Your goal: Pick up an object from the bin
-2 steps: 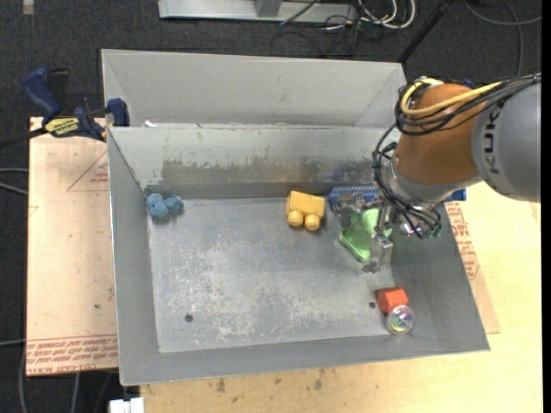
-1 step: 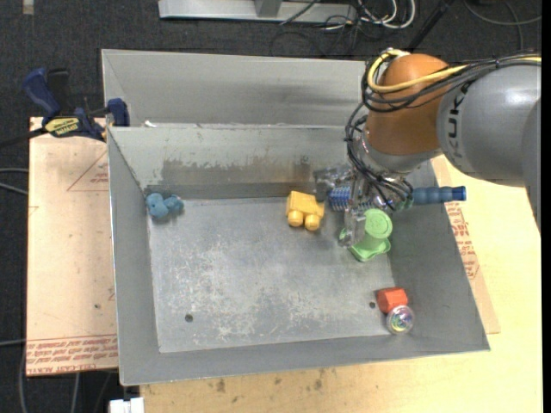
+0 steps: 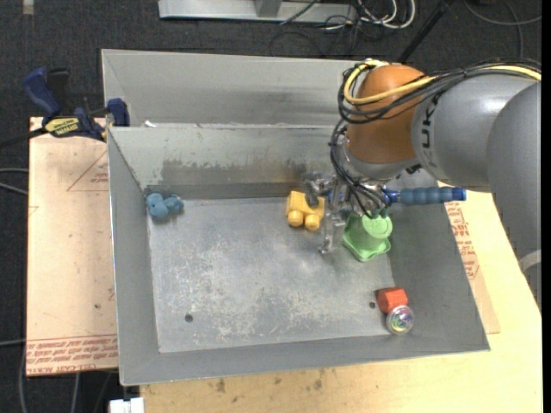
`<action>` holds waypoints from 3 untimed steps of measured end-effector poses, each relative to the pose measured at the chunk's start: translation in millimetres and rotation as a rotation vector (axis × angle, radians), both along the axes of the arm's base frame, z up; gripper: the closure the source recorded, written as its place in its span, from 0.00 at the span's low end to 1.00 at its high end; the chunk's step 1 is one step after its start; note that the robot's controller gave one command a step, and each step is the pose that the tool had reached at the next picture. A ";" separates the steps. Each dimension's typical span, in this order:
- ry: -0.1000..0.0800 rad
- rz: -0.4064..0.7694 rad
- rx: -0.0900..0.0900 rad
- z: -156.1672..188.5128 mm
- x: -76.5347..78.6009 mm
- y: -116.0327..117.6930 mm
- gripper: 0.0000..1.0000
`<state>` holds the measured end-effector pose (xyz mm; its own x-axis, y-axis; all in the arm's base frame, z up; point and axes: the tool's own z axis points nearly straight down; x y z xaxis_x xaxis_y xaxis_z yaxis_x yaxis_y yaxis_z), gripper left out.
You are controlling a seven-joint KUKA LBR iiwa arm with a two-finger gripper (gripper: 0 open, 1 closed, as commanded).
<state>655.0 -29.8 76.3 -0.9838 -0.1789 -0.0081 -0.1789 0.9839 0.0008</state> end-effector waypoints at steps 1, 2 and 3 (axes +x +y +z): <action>-0.006 -0.032 0.000 -2.1 -3.5 1.3 0.00; -0.005 -0.087 0.001 -2.6 4.8 -7.2 0.00; -0.004 -0.161 0.001 -2.5 -11.4 -11.3 0.00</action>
Offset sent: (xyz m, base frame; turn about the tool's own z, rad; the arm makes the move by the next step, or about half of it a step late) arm -0.0074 0.0010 -0.0063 0.0322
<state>643.7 -41.1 73.7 -0.9998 -0.0185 -0.0124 -0.0185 0.9998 0.0016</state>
